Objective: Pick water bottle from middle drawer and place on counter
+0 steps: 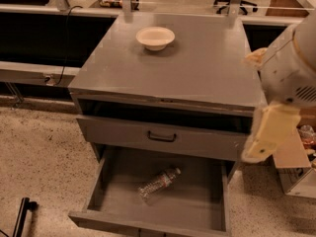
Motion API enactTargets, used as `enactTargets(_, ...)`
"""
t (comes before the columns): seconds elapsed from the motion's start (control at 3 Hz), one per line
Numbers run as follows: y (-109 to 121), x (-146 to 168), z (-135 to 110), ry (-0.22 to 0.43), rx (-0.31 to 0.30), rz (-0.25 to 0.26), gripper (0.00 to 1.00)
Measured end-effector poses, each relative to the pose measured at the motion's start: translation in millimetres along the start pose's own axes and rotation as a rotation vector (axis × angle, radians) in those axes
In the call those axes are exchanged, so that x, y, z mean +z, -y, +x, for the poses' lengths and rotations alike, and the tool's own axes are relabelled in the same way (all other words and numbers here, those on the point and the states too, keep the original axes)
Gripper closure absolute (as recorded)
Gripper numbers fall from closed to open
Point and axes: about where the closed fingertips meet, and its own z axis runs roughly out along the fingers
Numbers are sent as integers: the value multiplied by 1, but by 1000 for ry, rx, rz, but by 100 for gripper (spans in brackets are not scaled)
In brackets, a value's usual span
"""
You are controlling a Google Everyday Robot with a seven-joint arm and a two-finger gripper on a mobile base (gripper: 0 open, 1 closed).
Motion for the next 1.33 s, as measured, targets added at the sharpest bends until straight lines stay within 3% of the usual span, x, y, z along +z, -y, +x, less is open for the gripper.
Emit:
enactTargets(0.33,-22,13,-27,15,-45,27,0)
enactTargets(0.67,-24,21,-36,-17,-104,13,0)
enactTargets(1.0,-41,82,-16,15,-151,-72,0)
enactTargets(1.33,-69,171,27,97,-179,-146,0)
